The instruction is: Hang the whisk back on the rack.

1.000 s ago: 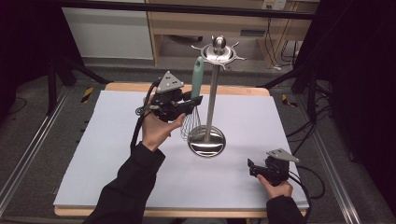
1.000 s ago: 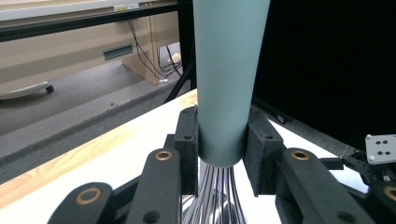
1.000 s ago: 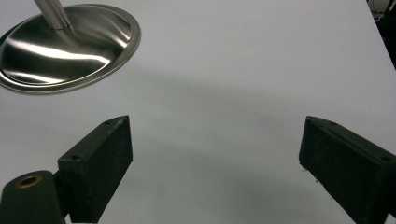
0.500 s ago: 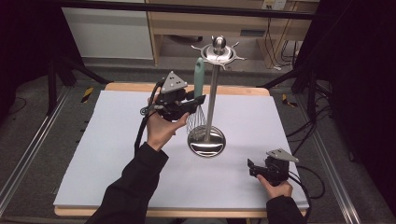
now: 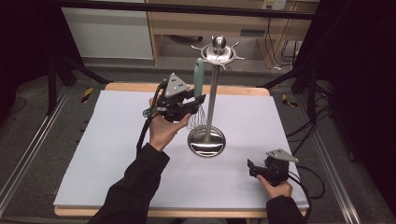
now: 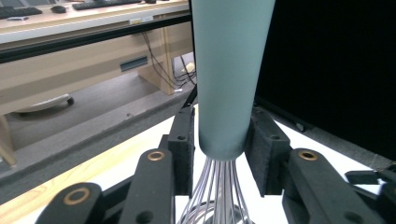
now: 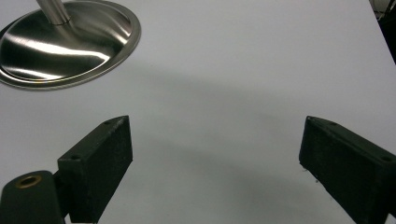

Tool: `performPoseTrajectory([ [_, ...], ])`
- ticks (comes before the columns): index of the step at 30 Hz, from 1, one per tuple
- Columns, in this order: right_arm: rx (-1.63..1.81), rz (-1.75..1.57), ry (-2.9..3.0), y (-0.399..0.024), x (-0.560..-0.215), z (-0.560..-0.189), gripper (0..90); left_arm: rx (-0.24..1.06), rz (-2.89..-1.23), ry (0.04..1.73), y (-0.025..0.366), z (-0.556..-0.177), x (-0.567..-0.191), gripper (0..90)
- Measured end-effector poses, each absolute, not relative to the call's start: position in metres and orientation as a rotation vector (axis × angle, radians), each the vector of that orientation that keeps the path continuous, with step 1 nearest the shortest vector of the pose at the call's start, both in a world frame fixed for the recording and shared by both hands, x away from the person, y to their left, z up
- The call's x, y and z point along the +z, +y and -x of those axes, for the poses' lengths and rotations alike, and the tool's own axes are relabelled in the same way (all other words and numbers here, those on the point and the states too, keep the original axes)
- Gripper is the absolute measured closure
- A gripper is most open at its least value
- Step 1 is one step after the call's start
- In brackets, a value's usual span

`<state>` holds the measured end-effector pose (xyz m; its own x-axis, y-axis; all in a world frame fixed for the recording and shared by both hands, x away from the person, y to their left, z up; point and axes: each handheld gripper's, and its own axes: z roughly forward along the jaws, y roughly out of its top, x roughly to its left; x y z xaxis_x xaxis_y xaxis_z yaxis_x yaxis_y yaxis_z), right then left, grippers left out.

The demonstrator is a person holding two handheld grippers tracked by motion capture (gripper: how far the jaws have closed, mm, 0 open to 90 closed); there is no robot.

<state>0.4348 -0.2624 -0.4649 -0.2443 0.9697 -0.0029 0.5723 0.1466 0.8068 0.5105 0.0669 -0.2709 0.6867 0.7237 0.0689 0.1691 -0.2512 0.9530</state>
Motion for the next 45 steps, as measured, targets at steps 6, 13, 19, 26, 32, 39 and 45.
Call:
performPoseTrajectory([
  [6,0.946,-1.457,1.89,-0.263,-0.465,-0.435,10.1,0.616,-1.779,0.707,0.069,-0.507,-0.277,55.1],
  [13,0.938,-1.449,1.891,-0.263,-0.465,-0.434,10.1,0.624,-1.759,0.712,0.082,-0.5,-0.284,44.6],
  [19,0.934,-1.451,1.887,-0.263,-0.465,-0.434,10.1,0.592,-1.758,0.723,0.096,-0.492,-0.296,40.9],
  [26,0.924,-1.451,1.885,-0.265,-0.465,-0.434,10.1,0.552,-1.767,0.761,0.111,-0.486,-0.313,36.5],
  [32,0.922,-1.454,1.878,-0.265,-0.465,-0.435,9.9,0.544,-1.789,0.783,0.123,-0.48,-0.329,33.6],
  [39,0.909,-1.452,1.88,-0.265,-0.467,-0.435,9.8,0.534,-1.817,0.824,0.142,-0.473,-0.352,31.7],
  [45,0.894,-1.46,1.874,-0.266,-0.468,-0.434,9.7,0.508,-1.837,0.885,0.161,-0.471,-0.375,29.2],
])
